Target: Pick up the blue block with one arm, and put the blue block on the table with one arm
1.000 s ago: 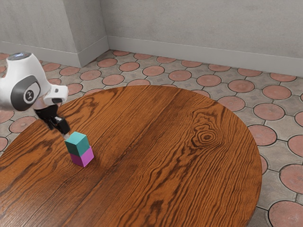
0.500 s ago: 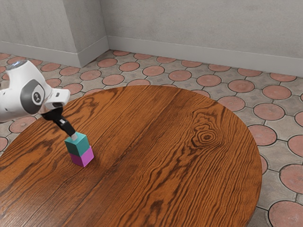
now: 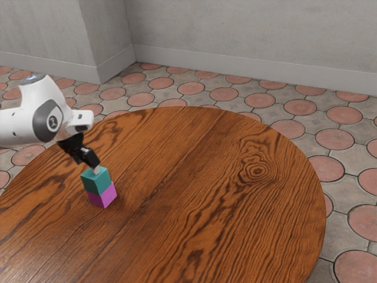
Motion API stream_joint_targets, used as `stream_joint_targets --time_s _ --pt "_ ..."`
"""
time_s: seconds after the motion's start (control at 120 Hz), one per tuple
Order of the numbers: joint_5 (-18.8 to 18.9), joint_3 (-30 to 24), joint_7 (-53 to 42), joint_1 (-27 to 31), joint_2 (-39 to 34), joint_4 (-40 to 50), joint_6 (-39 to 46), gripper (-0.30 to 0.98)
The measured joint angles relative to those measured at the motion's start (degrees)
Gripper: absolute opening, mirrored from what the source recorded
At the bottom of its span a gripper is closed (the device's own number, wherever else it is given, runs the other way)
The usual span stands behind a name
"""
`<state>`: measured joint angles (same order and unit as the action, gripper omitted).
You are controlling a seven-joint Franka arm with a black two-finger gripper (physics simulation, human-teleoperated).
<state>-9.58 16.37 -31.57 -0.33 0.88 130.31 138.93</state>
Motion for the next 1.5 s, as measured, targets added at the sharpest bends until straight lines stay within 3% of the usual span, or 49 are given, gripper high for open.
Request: stream_joint_targets --time_s 0.4,0.983,1.5 --pt "1.85 -0.35 7.00 -2.03 1.36 -0.52 -2.09 0.68" --pt "3.27 0.09 7.77 -1.18 2.71 -0.60 -2.06 0.68" --pt "2.35 -0.01 7.27 -1.16 5.53 -2.07 -0.22 0.68"
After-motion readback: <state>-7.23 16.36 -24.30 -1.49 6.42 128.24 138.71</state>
